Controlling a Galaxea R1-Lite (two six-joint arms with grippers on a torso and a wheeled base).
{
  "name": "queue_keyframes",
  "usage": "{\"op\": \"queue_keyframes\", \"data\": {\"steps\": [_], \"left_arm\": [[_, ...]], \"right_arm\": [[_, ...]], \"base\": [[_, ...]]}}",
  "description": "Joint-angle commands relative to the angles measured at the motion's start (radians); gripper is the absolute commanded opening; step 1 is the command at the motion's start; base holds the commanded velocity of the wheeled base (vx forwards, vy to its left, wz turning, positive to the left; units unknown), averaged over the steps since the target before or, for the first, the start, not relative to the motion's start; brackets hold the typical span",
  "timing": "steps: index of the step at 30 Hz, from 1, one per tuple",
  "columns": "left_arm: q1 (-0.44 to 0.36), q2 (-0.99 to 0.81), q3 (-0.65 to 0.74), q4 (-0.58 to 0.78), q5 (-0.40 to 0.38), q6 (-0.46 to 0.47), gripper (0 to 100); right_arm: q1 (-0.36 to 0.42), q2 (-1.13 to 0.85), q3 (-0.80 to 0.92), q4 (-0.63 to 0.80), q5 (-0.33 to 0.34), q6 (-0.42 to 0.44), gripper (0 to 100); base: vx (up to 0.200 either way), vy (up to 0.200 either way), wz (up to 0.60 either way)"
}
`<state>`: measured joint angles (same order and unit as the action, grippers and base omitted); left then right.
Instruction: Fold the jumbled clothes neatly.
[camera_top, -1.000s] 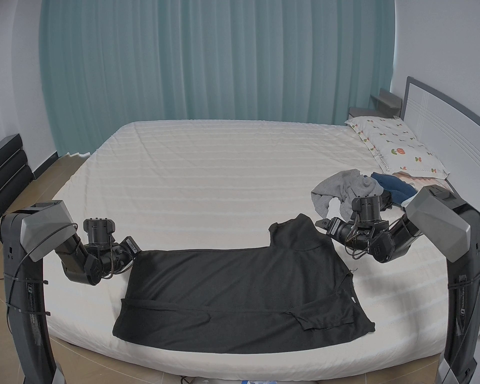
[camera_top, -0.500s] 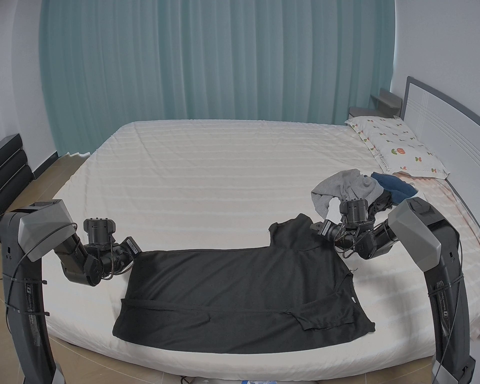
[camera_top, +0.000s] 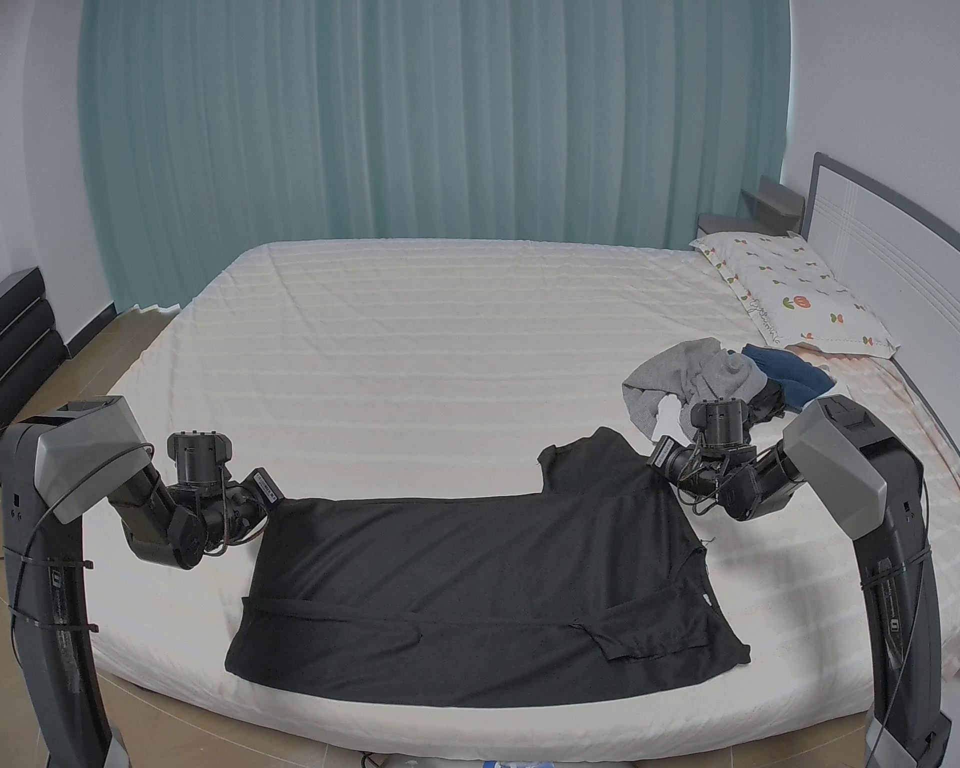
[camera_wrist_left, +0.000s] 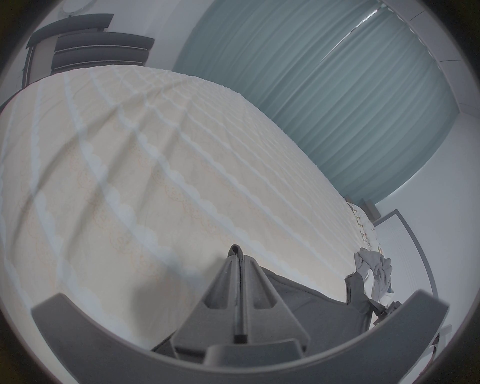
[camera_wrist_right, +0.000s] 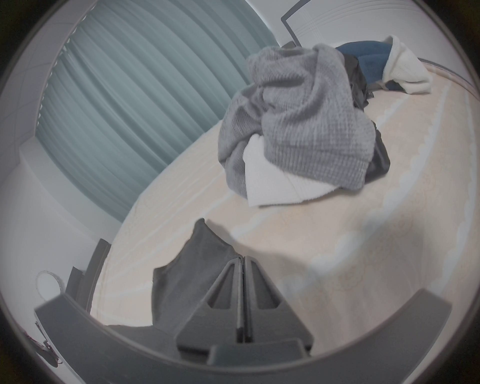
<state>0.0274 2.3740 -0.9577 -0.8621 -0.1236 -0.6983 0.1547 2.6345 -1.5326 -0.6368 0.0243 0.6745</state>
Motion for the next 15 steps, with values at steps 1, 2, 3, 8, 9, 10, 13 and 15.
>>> {"op": "queue_keyframes", "data": {"steps": [1, 2, 3, 8, 9, 10, 13, 15], "left_arm": [[0.003, -0.019, -0.006, -0.032, 0.021, -0.021, 0], [0.003, -0.019, -0.004, -0.054, 0.025, -0.027, 0], [0.003, -0.016, 0.002, -0.08, 0.025, -0.033, 0], [0.011, -0.01, 0.011, -0.113, 0.027, -0.04, 0], [0.017, -0.01, 0.011, -0.113, 0.027, -0.05, 0], [0.02, -0.01, 0.011, -0.113, 0.027, -0.063, 0], [0.023, -0.009, 0.011, -0.112, 0.027, -0.078, 0], [0.031, -0.007, 0.014, -0.11, 0.027, -0.079, 0]], "right_arm": [[-0.006, -0.039, 0.054, -0.076, 0.003, 0.008, 0], [-0.006, -0.039, 0.054, -0.087, 0.003, 0.01, 0], [-0.007, -0.039, 0.057, -0.096, 0.003, 0.01, 0], [-0.007, -0.037, 0.077, -0.167, -0.004, 0.011, 0], [-0.009, -0.039, 0.091, -0.195, -0.004, 0.01, 0], [-0.009, -0.039, 0.107, -0.202, -0.003, 0.008, 0], [-0.009, -0.042, 0.13, -0.201, -0.004, 0.005, 0], [-0.014, -0.059, 0.166, -0.196, 0.002, 0.002, 0]], "base": [[0.0, 0.0, 0.0], [0.0, 0.0, 0.0], [0.0, 0.0, 0.0], [0.0, 0.0, 0.0], [0.0, 0.0, 0.0], [0.0, 0.0, 0.0], [0.0, 0.0, 0.0], [0.0, 0.0, 0.0]]}}
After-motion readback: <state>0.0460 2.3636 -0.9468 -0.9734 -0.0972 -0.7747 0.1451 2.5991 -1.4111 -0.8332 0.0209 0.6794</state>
